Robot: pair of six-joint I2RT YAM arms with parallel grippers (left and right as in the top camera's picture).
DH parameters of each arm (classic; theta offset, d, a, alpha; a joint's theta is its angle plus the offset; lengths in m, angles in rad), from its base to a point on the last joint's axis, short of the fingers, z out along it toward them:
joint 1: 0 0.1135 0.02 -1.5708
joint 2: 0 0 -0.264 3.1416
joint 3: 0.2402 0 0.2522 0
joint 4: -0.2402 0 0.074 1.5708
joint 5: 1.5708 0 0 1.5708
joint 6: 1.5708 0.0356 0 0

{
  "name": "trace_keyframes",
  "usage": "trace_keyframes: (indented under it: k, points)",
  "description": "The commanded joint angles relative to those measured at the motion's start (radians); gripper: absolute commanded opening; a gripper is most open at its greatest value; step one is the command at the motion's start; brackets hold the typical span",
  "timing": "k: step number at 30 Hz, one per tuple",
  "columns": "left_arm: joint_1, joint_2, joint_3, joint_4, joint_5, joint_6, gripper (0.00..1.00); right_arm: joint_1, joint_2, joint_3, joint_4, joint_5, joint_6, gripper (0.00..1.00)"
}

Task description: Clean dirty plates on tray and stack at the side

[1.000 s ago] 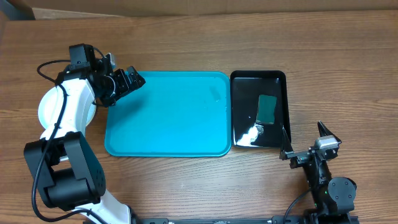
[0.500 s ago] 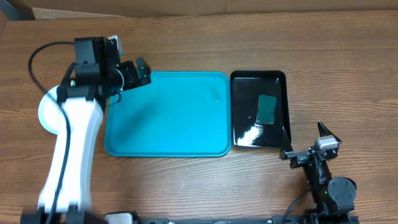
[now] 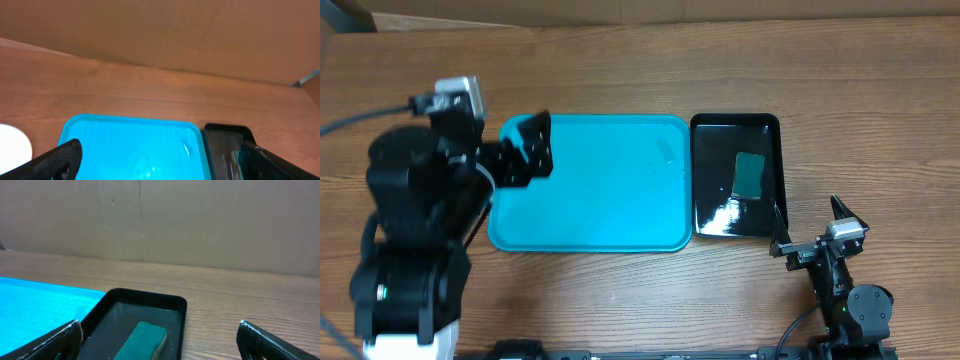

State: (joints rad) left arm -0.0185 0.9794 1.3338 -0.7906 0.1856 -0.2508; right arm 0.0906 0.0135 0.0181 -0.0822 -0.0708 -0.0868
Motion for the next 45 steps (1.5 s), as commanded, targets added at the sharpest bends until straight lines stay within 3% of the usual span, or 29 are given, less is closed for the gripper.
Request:
trace_keyframes:
  k: [1, 6, 7, 13, 27, 33, 40, 45]
  points:
    - [-0.002, -0.101, -0.088, -0.053, -0.013, 0.023, 1.0, -0.007, -0.011, -0.01, 0.005, 0.001, -0.008, 1.0]
    - [-0.002, -0.241, -0.282, -0.122, -0.013, 0.019, 1.0, -0.007, -0.011, -0.01, 0.005, 0.001, -0.008, 1.0]
    - [-0.002, -0.307, -0.386, -0.119, -0.013, 0.019, 1.0, -0.007, -0.011, -0.01, 0.005, 0.001, -0.008, 1.0]
    - [-0.002, -0.511, -0.669, -0.007, -0.013, -0.011, 1.0, -0.007, -0.011, -0.01, 0.005, 0.001, -0.008, 1.0]
    - [0.0, -0.909, -1.125, 0.855, -0.043, -0.05, 1.0, -0.007, -0.011, -0.01, 0.005, 0.001, -0.008, 1.0]
    - [0.016, -0.977, -1.228, 1.11, -0.117, -0.048, 1.0, -0.007, -0.011, -0.01, 0.005, 0.001, -0.008, 1.0]
    - [0.051, -0.976, -1.331, 1.151, -0.114, -0.05, 1.0, -0.007, -0.011, -0.01, 0.005, 0.001, -0.008, 1.0]
    - [0.053, -0.976, -1.329, 1.014, -0.119, -0.008, 1.0, -0.007, -0.011, -0.01, 0.005, 0.001, -0.008, 1.0]
